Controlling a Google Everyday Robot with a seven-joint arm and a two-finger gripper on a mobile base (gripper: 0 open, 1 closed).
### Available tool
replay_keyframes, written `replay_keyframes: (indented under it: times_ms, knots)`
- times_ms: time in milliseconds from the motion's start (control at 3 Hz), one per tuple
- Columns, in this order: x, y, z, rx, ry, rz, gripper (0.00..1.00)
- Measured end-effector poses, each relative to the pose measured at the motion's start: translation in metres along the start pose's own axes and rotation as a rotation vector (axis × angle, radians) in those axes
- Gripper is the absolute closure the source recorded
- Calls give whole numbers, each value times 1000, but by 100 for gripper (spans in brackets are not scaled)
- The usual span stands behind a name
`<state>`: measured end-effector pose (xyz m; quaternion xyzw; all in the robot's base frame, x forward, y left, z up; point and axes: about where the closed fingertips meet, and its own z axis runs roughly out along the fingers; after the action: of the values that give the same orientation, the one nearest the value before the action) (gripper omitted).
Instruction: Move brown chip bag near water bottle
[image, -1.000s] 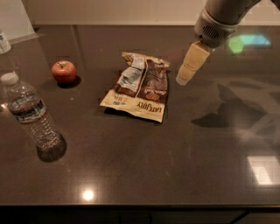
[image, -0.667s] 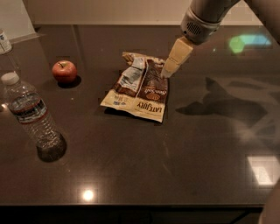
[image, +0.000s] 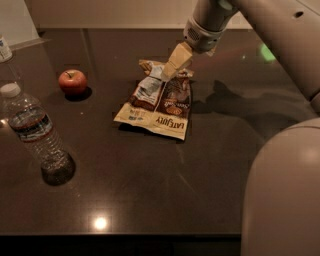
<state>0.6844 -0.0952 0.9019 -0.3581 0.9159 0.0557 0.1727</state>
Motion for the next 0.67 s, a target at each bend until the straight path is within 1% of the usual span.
replay_keyframes:
  times_ms: [333,667]
  knots:
    - [-19,-1,23,-12,17,66,0]
    - [-33,-1,42,-37,36,117,0]
